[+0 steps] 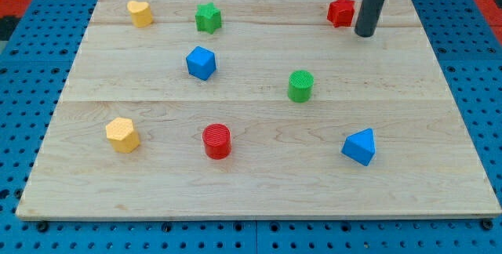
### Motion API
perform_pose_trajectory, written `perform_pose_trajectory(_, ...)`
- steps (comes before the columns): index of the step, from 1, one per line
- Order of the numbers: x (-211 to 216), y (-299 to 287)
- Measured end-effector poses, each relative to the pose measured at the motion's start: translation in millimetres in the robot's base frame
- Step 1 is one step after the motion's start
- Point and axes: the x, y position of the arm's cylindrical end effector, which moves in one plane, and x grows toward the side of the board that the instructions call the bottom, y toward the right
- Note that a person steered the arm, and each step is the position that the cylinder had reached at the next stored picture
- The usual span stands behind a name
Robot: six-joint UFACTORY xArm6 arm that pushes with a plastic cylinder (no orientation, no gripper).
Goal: Move the red star towards the left side
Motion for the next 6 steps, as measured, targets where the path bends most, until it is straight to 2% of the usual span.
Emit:
perform_pose_trajectory(4,-5,23)
perform_pose_trajectory(6,-40,25)
